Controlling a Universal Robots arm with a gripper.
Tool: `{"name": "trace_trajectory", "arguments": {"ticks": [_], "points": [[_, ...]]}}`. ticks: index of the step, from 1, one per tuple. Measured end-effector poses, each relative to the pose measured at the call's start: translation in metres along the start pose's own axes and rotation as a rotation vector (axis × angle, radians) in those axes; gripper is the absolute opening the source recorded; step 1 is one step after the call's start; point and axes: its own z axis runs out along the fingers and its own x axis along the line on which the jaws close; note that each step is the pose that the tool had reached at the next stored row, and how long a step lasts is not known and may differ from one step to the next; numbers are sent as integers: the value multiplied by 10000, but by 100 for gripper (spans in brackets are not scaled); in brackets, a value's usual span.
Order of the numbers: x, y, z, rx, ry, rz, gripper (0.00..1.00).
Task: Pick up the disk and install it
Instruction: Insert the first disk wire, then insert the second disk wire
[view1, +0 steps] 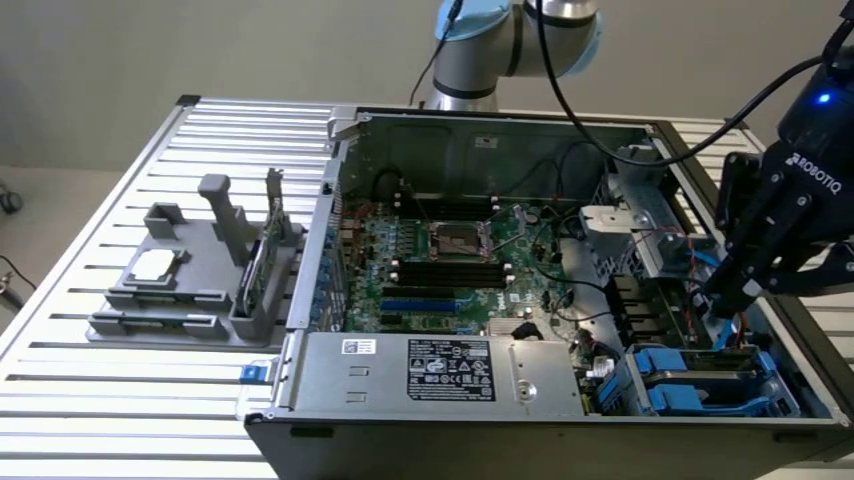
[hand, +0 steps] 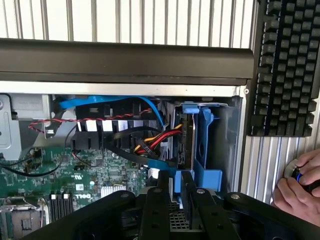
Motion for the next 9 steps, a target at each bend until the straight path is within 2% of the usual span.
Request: {"name": "trace_trajectory", "arguments": {"ticks": [9], "points": [[12, 5, 67, 28, 19, 239, 25]]}}
